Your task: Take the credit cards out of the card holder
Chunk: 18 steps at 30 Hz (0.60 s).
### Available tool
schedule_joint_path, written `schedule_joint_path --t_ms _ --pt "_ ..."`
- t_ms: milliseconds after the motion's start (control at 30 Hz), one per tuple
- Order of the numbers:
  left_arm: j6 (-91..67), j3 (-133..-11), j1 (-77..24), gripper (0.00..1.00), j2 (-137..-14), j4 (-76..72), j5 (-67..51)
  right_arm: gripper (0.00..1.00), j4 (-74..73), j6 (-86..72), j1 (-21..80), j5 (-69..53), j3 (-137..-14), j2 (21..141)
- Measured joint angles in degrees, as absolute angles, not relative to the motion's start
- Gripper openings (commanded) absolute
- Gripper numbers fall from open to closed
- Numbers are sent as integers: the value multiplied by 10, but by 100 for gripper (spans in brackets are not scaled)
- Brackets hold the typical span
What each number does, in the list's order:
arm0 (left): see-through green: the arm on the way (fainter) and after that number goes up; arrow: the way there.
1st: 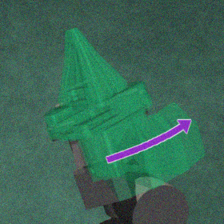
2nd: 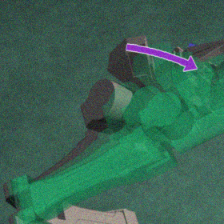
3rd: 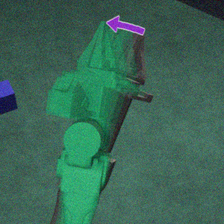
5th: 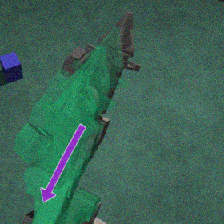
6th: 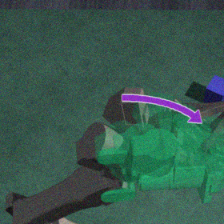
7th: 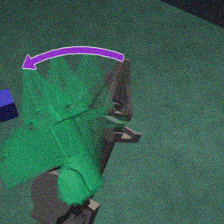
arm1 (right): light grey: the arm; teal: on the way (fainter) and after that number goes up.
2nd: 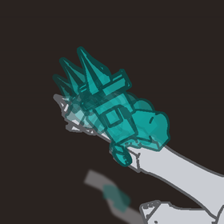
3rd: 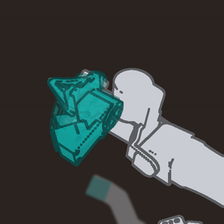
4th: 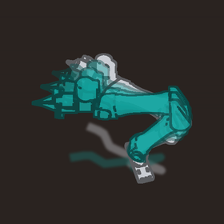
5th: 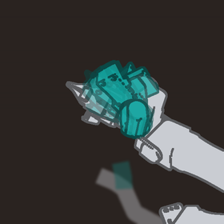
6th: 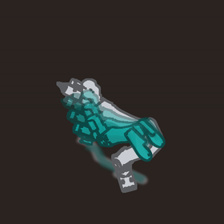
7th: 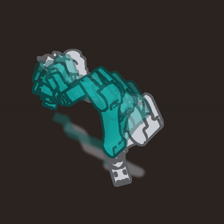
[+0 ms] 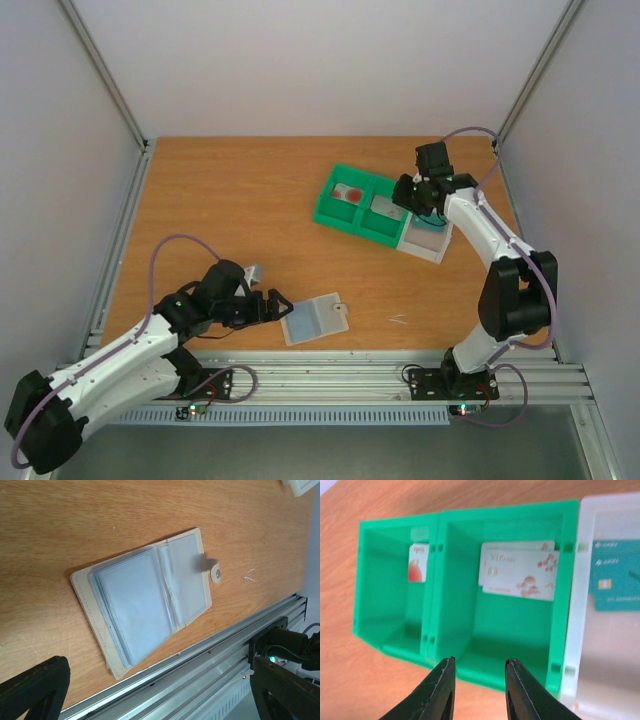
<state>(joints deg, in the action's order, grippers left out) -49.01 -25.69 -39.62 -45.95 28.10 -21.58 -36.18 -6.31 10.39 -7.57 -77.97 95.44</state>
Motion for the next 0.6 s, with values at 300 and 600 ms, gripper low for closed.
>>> schedule_joint_path --t_ms 300,600 --pt "-490 -257 -396 99 -462 281 -216 30 -391 -63 156 -131 -685 842" --pt "-490 -256 -396 99 -503 262 -204 31 -404 -56 194 -173 -575 721"
